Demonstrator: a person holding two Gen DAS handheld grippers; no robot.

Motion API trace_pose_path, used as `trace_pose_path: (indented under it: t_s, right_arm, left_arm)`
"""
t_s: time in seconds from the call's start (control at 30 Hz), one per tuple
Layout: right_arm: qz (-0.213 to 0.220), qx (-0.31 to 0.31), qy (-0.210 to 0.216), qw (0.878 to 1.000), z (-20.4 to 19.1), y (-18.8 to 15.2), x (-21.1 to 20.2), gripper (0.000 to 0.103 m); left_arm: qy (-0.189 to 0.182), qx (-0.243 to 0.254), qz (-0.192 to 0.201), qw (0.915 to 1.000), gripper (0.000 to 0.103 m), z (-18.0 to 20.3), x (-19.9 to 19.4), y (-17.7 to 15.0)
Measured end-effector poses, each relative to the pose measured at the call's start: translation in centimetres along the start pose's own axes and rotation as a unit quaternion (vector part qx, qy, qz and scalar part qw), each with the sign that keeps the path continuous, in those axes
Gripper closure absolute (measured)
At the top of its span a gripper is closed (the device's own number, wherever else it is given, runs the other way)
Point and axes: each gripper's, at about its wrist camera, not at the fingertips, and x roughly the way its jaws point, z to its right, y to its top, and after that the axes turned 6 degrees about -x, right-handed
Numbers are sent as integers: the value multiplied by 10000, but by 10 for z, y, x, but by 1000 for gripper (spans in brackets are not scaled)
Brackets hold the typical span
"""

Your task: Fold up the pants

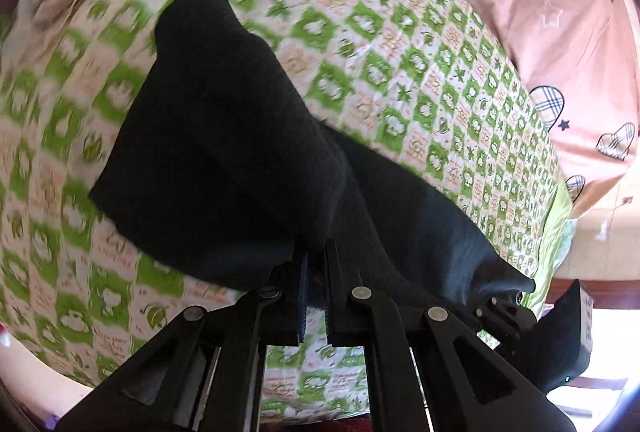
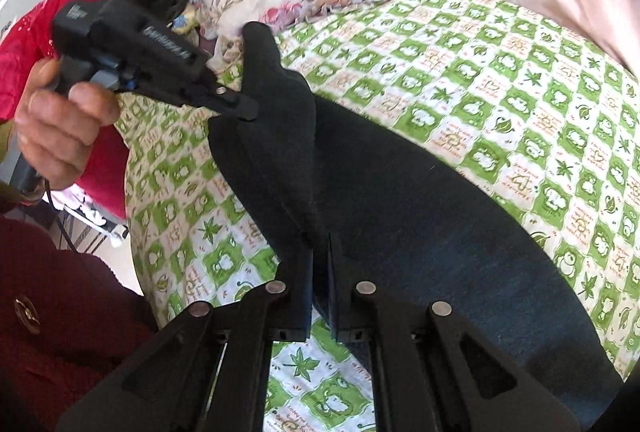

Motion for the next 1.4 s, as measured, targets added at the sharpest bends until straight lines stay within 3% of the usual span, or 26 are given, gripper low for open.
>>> trace_pose_path:
  t_s: [0.2, 0.5, 0.63, 0.73, 0.8, 0.87, 1.07, 1.17, 1.3, 1.4]
  right_arm:
    - [-331, -180, -12, 9993, -5, -3, 16, 96]
    - [-762, -391, 75, 9963, -13, -3, 33, 96]
    - [-934, -250, 125, 9952, -12, -3, 40, 90]
    - [-838, -7, 258, 9961, -8, -1, 36, 78]
    - [-652, 189, 395, 9969, -4, 0, 30, 69]
    - [-510, 342, 444, 9971, -3, 2, 25, 68]
    - [-116, 929, 444, 9946, 20, 11, 12, 68]
    - [114, 1209, 379, 9919, 34, 17, 4, 68]
    - [384, 1599, 129, 9863, 60, 30, -4, 68]
    - [504, 1883, -60, 9808, 83, 39, -7, 61]
  left_arm:
    - [-158, -154, 17, 9998, 98, -35, 14, -17]
    - [-90, -147, -23, 9998, 97, -59, 37, -29]
    - [-23, -187, -69, 9998, 92, -65, 38, -27]
    - [241, -87, 87, 9996, 88, -66, 24, -28]
    - [420, -138, 100, 9990, 72, -70, 16, -27]
    - [422, -294, 105, 9986, 60, -75, 10, -25]
    - [357, -884, -9, 9954, 51, -103, -4, -13]
    - [271, -1166, -66, 9928, 39, -112, -9, -4]
    - [206, -1526, -170, 9879, 32, -120, -8, 11]
    - [193, -1782, -249, 9835, 32, -125, -4, 21]
